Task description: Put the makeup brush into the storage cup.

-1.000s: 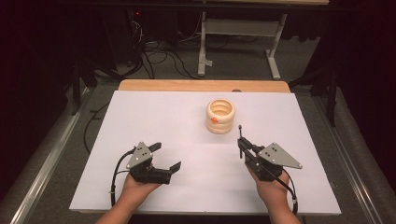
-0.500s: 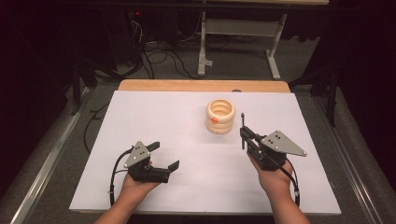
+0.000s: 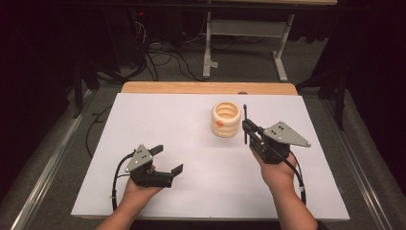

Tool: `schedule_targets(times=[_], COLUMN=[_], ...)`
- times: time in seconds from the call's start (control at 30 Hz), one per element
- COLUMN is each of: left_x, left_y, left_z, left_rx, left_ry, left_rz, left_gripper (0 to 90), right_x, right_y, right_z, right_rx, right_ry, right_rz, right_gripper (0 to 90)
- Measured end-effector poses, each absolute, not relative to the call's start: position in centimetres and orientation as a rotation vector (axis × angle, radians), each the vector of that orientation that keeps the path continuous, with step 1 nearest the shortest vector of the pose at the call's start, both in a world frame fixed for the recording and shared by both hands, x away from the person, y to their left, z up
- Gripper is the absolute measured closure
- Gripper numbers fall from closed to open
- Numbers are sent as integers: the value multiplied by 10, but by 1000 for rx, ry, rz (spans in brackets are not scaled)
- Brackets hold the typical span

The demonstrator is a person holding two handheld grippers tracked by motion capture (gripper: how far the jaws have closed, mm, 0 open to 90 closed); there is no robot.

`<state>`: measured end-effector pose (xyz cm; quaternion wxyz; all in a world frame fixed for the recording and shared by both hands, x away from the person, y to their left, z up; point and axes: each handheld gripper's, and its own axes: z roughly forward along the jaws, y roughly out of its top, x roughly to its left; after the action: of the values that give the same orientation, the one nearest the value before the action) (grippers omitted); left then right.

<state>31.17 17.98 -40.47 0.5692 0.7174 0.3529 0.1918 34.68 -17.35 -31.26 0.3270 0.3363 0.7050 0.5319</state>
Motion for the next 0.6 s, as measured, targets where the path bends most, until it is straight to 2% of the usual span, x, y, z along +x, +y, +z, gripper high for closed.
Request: schedule_targets(times=[0.6], left_x=[312], left_y=[180], left_z=[-404], left_rx=[1678], left_ry=[826], left_rz=[445], left_gripper=[25], right_x=[386], right_y=[-160], right_z=[-313], right_rx=[938], right_ry=[1826], right_rz=[1375], right_gripper=[862])
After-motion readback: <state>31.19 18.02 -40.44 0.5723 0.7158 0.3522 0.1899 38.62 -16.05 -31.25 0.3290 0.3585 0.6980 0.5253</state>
